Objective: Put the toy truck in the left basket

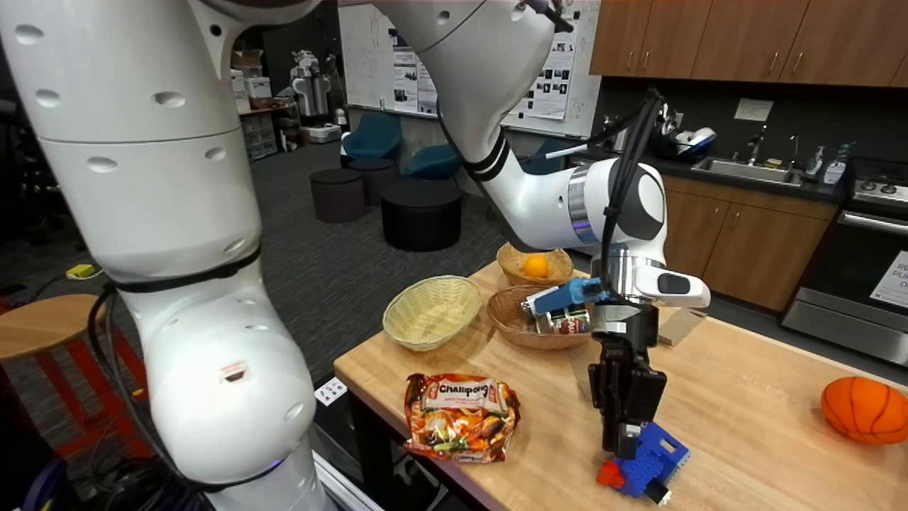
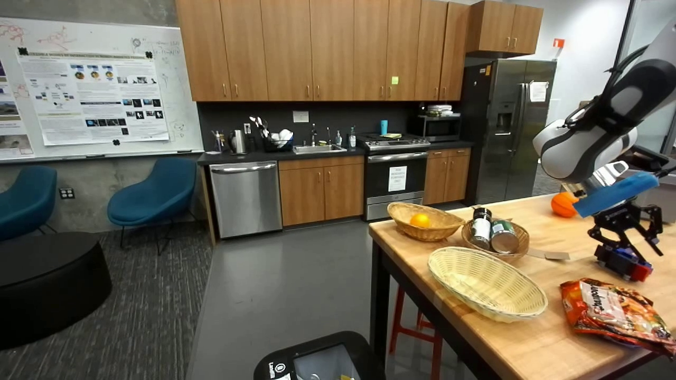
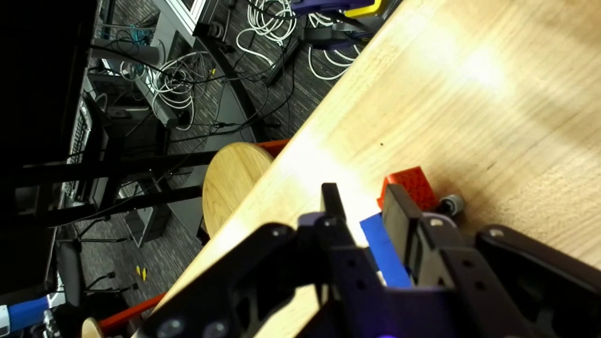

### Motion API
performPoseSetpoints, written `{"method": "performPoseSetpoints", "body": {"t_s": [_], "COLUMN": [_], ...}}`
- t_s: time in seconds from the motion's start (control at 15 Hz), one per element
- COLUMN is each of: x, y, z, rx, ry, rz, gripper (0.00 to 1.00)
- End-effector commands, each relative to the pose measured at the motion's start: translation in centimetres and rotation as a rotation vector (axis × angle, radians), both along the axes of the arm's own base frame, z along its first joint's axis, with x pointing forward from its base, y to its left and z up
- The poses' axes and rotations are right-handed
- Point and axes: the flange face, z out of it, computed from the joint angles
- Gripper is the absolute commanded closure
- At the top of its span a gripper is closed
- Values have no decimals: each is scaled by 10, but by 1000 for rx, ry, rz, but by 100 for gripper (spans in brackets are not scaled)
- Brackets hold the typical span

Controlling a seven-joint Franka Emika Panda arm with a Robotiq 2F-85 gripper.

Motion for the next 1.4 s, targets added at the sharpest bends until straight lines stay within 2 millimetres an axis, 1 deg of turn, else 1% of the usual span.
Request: {"method": "performPoseSetpoints", "body": {"t_s": [0.0,0.73,0.8,0.87,0.93,1.13,1.27,1.33], "x": [0,0,0,-1,-3,-9,-12,-13], "y": [0,0,0,-1,-3,-11,-15,-17], "z": [1,1,1,0,1,4,6,7], "rx": [0,2,2,0,-2,-15,-20,-21], "ry": [0,1,1,3,3,1,1,-1], "rz": [1,2,2,-1,-7,-29,-43,-47], "gripper": [69,69,44,42,38,20,6,2]}}
